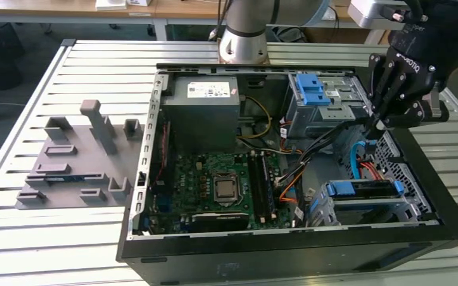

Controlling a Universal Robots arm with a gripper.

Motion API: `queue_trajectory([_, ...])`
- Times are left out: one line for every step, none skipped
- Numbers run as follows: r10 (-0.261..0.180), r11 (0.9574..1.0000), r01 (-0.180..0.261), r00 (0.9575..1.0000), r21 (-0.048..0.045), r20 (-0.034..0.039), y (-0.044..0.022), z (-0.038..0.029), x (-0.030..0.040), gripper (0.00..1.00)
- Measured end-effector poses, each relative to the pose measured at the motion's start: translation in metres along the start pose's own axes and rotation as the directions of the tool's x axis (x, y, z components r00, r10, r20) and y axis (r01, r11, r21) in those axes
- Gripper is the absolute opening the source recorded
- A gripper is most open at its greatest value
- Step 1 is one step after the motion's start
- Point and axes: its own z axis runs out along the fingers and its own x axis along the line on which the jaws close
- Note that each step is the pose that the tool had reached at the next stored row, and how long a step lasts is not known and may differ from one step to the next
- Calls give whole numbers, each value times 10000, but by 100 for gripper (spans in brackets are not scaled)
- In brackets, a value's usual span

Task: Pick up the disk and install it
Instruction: 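Insert the second disk wire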

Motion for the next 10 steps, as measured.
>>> queue_trajectory([0, 10000, 0, 10000, 0, -1, 0, -1, 0, 11])
queue_trajectory([0, 10000, 0, 10000, 0, 1, 0, 0, 0, 11])
queue_trajectory([0, 10000, 0, 10000, 0, 0, 0, -1, 0, 11])
queue_trajectory([0, 10000, 0, 10000, 0, -1, 0, -1, -1, 11])
queue_trajectory([0, 10000, 0, 10000, 0, 0, 0, -1, -1, 11])
queue_trajectory([0, 10000, 0, 10000, 0, 0, 0, -1, -1, 11])
queue_trajectory([0, 10000, 0, 10000, 0, 0, 0, -1, -1, 11])
queue_trajectory([0, 10000, 0, 10000, 0, -7, 0, -1, -1, 11])
queue_trajectory([0, 10000, 0, 10000, 1, -15, 0, -1, -1, 11])
queue_trajectory([0, 10000, 0, 10000, 1, -16, 0, -1, -1, 11])
